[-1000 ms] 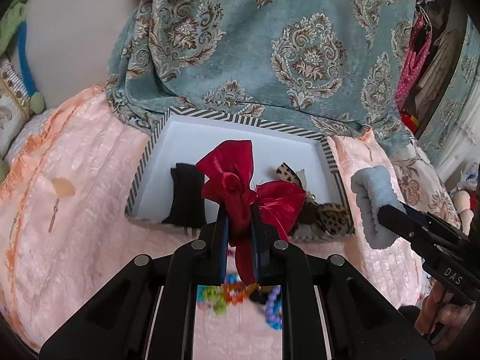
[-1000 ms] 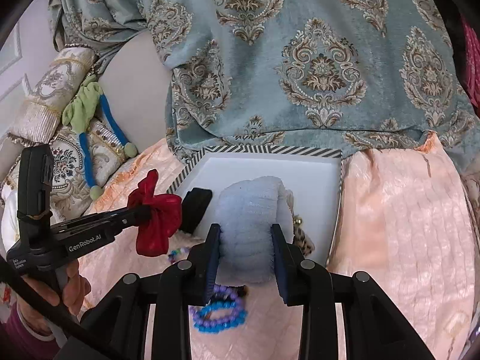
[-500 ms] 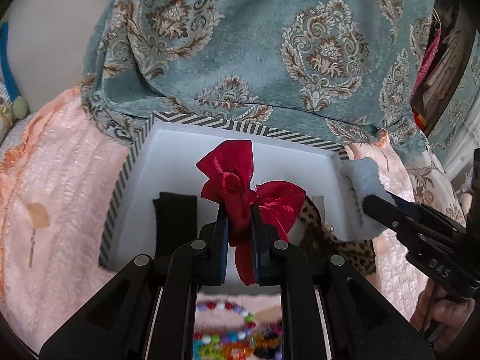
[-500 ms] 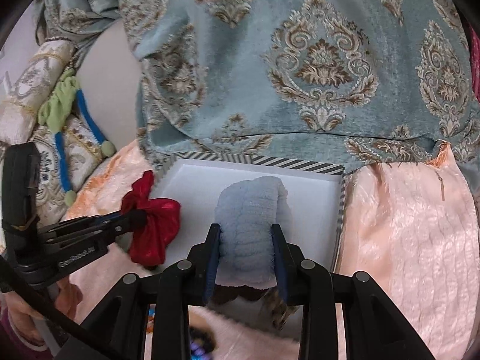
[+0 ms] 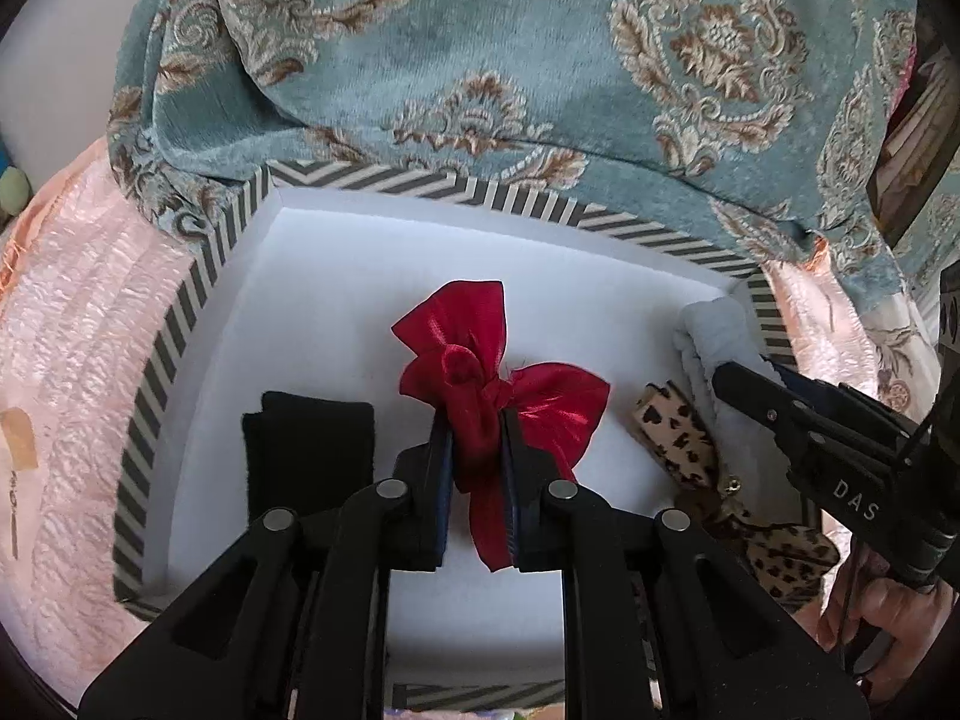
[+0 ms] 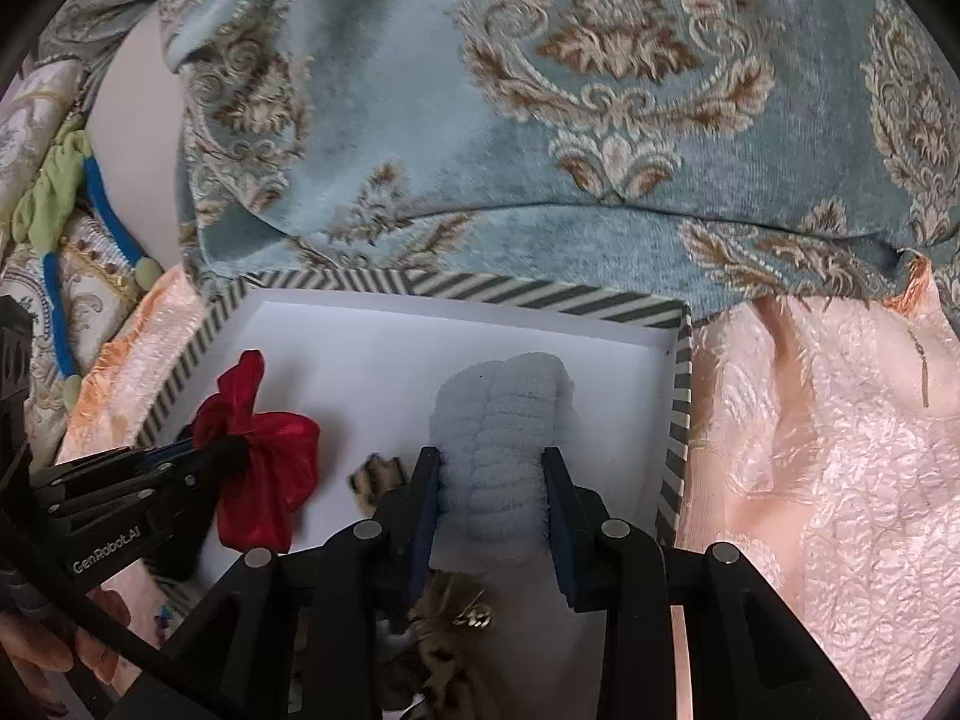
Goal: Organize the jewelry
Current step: 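Place the red bow and blue scrunchie into the tray, opening both tools, then withdraw both tools back over the beaded bracelets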
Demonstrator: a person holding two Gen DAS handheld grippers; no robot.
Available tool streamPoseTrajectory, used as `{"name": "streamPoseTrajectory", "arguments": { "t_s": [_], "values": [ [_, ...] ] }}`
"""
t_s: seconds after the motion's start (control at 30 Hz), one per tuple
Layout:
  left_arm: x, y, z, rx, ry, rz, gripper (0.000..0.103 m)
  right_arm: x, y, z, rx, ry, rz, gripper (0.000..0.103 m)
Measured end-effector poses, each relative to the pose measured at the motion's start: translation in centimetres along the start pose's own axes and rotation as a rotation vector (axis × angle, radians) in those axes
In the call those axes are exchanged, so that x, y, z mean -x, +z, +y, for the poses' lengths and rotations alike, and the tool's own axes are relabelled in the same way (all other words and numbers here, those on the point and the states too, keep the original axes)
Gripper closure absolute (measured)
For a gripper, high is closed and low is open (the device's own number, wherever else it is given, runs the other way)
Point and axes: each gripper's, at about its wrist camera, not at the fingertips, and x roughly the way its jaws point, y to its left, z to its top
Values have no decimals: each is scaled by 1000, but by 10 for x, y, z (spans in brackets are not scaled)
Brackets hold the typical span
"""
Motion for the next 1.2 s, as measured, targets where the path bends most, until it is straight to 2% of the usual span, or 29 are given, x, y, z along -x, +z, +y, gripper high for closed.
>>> {"name": "streamPoseTrajectory", "arguments": {
  "t_s": [0.03, 0.07, 0.1, 0.13, 0.2, 0.43, 0.53, 0.63, 0.87, 1.0, 1.2],
  "values": [
    [-2, -1, 0, 2, 7, 2, 85, -3, 0, -1, 0, -5, 2, 72],
    [-3, -2, 0, 1, 8, 2, 81, -6, 0, -2, 2, -5, 3, 65],
    [-4, -2, 0, 0, 15, 4, 69, -8, 0, -3, 1, -8, 3, 55],
    [-4, -3, 0, 0, 20, 4, 58, -9, -1, -5, -2, -13, 3, 53],
    [-1, -4, 1, 3, 16, -1, 54, -7, -3, -5, -6, -12, 2, 53],
    [21, -10, -3, -5, 12, -35, 49, 20, -11, -6, -24, 2, -43, 52],
    [35, -16, -7, -20, 18, -54, 49, 34, -17, -5, -39, 7, -59, 45],
    [50, -24, -12, -37, 33, -74, 49, 50, -22, 0, -41, 10, -78, 43],
    [88, -48, -21, -53, 75, -133, 49, 92, -42, 21, -40, 20, -115, 41],
    [109, -64, -23, -61, 99, -164, 49, 115, -55, 39, -32, 27, -138, 35],
    [138, -89, -24, -46, 119, -196, 48, 142, -73, 62, -15, 31, -153, 34]
  ]
}}
